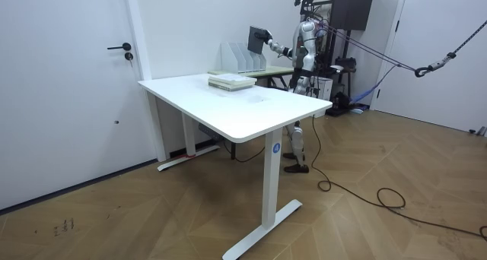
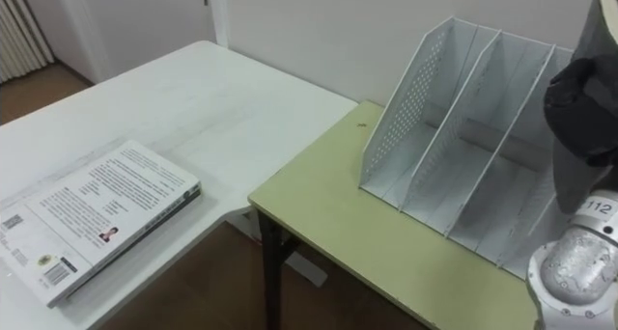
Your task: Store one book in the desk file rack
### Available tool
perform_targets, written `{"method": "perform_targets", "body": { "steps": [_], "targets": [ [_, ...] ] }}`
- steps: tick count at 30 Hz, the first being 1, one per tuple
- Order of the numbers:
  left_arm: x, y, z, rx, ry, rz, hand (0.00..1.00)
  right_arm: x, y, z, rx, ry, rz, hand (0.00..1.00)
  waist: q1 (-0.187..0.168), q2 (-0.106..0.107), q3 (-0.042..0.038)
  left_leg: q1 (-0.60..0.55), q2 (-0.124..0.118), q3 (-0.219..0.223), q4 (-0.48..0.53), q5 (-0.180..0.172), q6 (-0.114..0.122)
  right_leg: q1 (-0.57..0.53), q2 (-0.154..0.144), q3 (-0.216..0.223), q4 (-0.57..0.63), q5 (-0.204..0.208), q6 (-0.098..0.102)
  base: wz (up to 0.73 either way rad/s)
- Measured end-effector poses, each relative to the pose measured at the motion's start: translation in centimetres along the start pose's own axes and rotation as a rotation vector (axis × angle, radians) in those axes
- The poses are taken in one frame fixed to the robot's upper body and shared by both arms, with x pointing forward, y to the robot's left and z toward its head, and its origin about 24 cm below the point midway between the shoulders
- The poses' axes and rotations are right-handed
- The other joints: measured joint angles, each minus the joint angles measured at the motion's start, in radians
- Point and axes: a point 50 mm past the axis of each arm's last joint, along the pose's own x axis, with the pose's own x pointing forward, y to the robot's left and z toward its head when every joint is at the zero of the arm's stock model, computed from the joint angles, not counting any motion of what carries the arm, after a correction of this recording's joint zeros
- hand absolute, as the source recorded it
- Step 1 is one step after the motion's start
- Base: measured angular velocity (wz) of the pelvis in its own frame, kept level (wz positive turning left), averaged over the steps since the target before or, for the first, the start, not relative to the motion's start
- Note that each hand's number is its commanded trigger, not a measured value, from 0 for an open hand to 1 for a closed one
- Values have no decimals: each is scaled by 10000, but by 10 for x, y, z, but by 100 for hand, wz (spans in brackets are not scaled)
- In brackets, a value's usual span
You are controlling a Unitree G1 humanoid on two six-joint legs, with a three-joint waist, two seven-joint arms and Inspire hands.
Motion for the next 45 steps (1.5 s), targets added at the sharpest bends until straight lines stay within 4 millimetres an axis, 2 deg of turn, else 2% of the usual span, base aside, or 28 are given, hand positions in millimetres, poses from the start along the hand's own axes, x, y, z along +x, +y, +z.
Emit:
{"method": "perform_targets", "body": {
  "steps": [9,19,27,36,37,38,39,40,45],
  "targets": [
    [1,-1,3,210,65,-20,0,19,9,-14,537,1363,-489,100,34,58,-37,16,1,-39,-13,1,1,2,-1,3,41,1,0,0],
    [2,-1,4,-13,192,-127,0,21,10,-20,481,2048,-363,100,62,-42,27,-7,-12,-153,-16,1,2,5,-8,-38,36,1,0,1],
    [2,0,7,54,228,-152,0,34,12,-23,145,2150,-377,100,87,-88,50,-17,-15,-167,-17,2,3,3,-5,-42,13,1,0,0],
    [2,2,9,50,333,-130,0,42,19,-32,211,3148,-492,100,71,-154,0,-70,-14,-177,-11,2,3,-29,-1,-36,17,3,2,0],
    [2,2,9,42,334,-128,0,44,21,-31,281,3206,-485,73,62,-150,-4,-92,-14,-179,-4,2,3,-26,-2,-43,20,7,5,0],
    [1,2,9,40,339,-122,0,45,23,-30,309,3226,-474,66,40,-142,-9,-121,-13,-185,10,2,3,-24,-3,-54,27,11,6,0],
    [1,2,9,45,336,-118,0,46,23,-29,328,3219,-468,51,32,-140,-10,-138,-12,-195,22,2,3,-27,-4,-67,27,15,6,5],
    [1,2,9,57,335,-109,0,48,23,-30,322,3260,-438,0,13,-135,-13,-146,-12,-224,29,2,3,-24,-7,-98,26,20,8,7],
    [1,3,9,64,342,-54,0,55,18,-34,-12,3318,-483,0,17,-109,-28,-160,-12,-300,60,2,3,-9,-19,-226,21,23,9,6]
  ]
}}
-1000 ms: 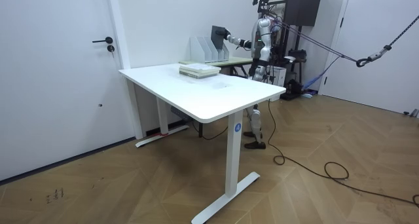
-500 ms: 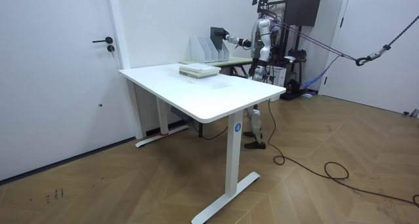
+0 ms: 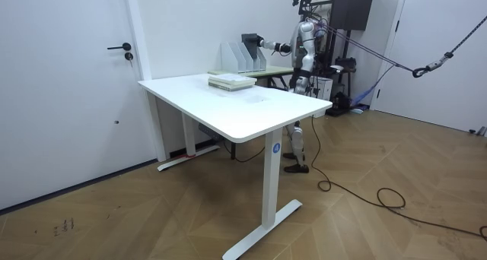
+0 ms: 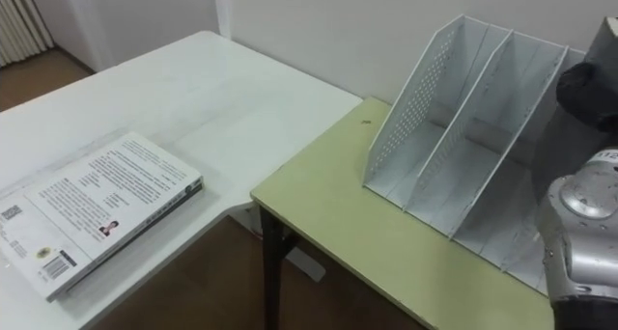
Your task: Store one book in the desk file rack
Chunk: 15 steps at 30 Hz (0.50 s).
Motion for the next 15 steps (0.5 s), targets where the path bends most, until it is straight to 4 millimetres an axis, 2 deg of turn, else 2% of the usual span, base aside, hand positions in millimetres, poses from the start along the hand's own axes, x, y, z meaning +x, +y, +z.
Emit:
{"method": "perform_targets", "body": {
  "steps": [7,15],
  "targets": [
    [-1,2,-1,16,26,177,0,7,-4,8,-73,-290,-96,0,1,41,-26,7,5,-83,66,0,0,23,-10,-92,10,19,-24,1],
    [-2,7,2,126,3,313,0,8,-7,9,-32,-298,-245,0,19,-34,-5,6,4,-75,108,10,-6,23,-11,-57,-13,28,-34,0]
  ]
}}
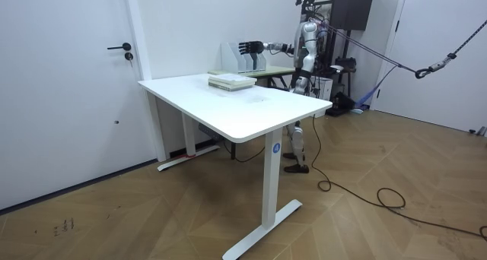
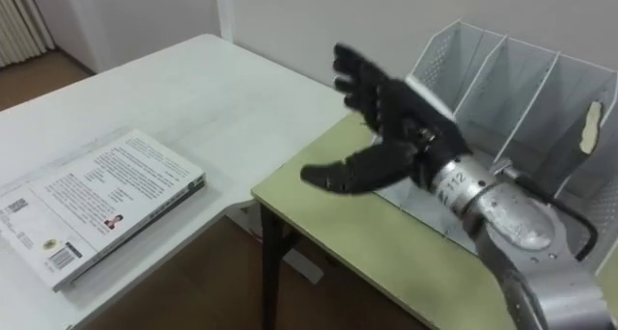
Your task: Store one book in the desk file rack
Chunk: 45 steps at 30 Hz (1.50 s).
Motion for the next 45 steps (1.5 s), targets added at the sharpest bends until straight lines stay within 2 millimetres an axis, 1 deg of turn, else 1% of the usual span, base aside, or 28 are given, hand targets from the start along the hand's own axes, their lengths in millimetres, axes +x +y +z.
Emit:
{"method": "perform_targets", "body": {
  "steps": [1,2,4,6,8,12,14,15,17,21,22,23,25,27,28,29,30,32,33,34,35,37,38,39,40,42,44,45],
  "targets": [
    [0,0,1,103,33,-52,0,-1,6,-10,178,350,558,0,18,-11,4,7,2,0,1,0,0,29,0,-3,0,1,-1,0],
    [0,1,2,175,56,-58,0,-2,11,-20,368,755,1035,0,113,-10,13,13,2,1,1,1,-1,48,0,-6,3,2,-1,0],
    [0,0,5,258,52,-96,0,-7,17,-34,696,1284,1540,0,218,-35,26,9,2,10,-2,0,-1,69,1,-5,-3,6,-2,0],
    [1,-1,6,333,101,-148,0,-13,22,-49,1035,1795,1957,0,262,-39,61,33,2,3,-2,-2,-2,118,1,-10,-37,6,-2,0],
    [2,-2,8,379,77,-187,0,-21,31,-71,1202,2815,2479,0,399,-66,58,51,3,0,-1,-4,-4,130,2,-12,-54,6,-2,0],
    [3,-4,10,515,99,-279,0,-31,45,-87,1337,3605,3304,0,517,-25,74,64,7,-9,1,-3,-4,172,11,-58,-162,56,2,1],
    [4,-5,11,514,73,-344,0,-42,55,-105,1895,4206,3477,0,556,-37,70,65,4,-9,-1,-3,-4,176,1,-121,-168,56,2,6],
    [4,-5,11,488,64,-347,0,-43,58,-109,2027,4321,3509,0,559,-35,72,56,3,-5,-5,-3,-4,179,0,-133,-168,56,2,0],
    [4,-6,11,357,41,-375,0,-50,70,-124,2498,4837,3689,0,559,13,89,5,5,-4,-10,-4,-4,175,0,-140,-171,56,3,0],
    [6,-10,12,485,90,-579,0,-62,83,-147,3202,5769,3959,0,530,136,68,-74,3,-15,10,-6,-4,152,-13,-162,-183,57,5,4],
    [6,-11,12,504,101,-613,0,-68,87,-157,3421,6210,3912,0,518,170,62,-101,0,-19,13,-6,-3,126,-18,-173,-176,55,6,5],
    [6,-12,11,481,117,-626,0,-76,91,-164,3475,6651,3922,0,526,221,86,-115,-1,-25,12,-6,-3,112,-18,-168,-175,55,7,0],
    [6,-12,9,445,164,-612,0,-87,95,-174,3733,7167,3892,0,512,295,108,-122,-4,-33,6,-6,-3,113,-19,-168,-188,53,10,0],
    [7,-14,9,416,139,-604,0,-97,98,-185,3995,7787,3688,0,451,316,93,-131,-6,-20,3,-5,-3,109,-17,-169,-197,50,13,0],
    [8,-15,8,370,135,-604,0,-105,100,-195,4221,8267,3352,0,456,354,72,-115,-15,-24,6,-5,-3,136,-13,-168,-214,50,13,0],
    [9,-18,7,335,148,-630,0,-114,101,-203,4305,8739,2920,0,463,372,27,-107,-33,-22,6,-4,-2,157,-12,-169,-233,51,14,0],
    [9,-19,6,332,154,-627,0,-119,101,-207,4353,8968,2705,0,468,367,8,-108,-36,-22,6,-4,-2,157,-13,-170,-241,51,14,0],
    [10,-19,5,301,198,-581,0,-138,102,-221,4634,9729,1853,0,422,391,-2,-83,-52,-61,12,-3,-2,267,-4,-265,-365,79,24,8],
    [9,-19,4,309,215,-535,0,-144,103,-224,4771,9968,1575,0,382,394,1,-46,-54,-91,14,-3,-2,313,-11,-294,-383,78,24,14],
    [9,-18,3,303,235,-424,0,-155,106,-231,5001,10402,989,0,328,415,23,62,-51,-122,1,-3,-2,357,-12,-309,-421,71,25,9],
    [8,-16,0,254,200,-271,0,-163,109,-236,5165,10684,443,0,263,387,1,70,-33,-146,2,-3,-2,420,-5,-317,-499,71,25,5],
    [7,-14,-4,96,153,-63,0,-169,111,-240,5347,10835,-286,0,168,393,9,98,-26,-136,2,-3,-3,441,-2,-323,-534,68,25,0],
    [7,-13,-4,78,142,23,0,-173,114,-242,5456,10911,-712,0,163,414,54,201,-32,-134,-21,-3,-5,485,5,-318,-542,68,25,0],
    [7,-13,-5,60,146,55,0,-175,116,-244,5493,10959,-914,0,162,356,91,235,-41,-122,-39,-3,-5,500,5,-310,-547,67,26,0],
    [7,-13,-5,29,122,101,0,-178,119,-246,5674,10923,-1436,0,151,395,73,232,-40,-111,-53,-4,-6,512,13,-286,-549,63,27,0],
    [8,-14,-8,-74,136,219,0,-183,124,-249,5807,11122,-2093,0,154,405,85,225,-21,-111,-88,-6,-7,501,11,-274,-539,63,32,0],
    [8,-13,-12,-369,200,387,0,-189,128,-253,6143,11324,-2834,0,120,454,68,213,-16,-122,-100,-7,-7,503,15,-281,-537,66,36,0],
    [8,-12,-13,-415,194,415,0,-190,130,-253,6220,11325,-2993,0,103,442,73,210,-18,-117,-105,-8,-8,501,17,-283,-539,66,36,0]
  ]
}}
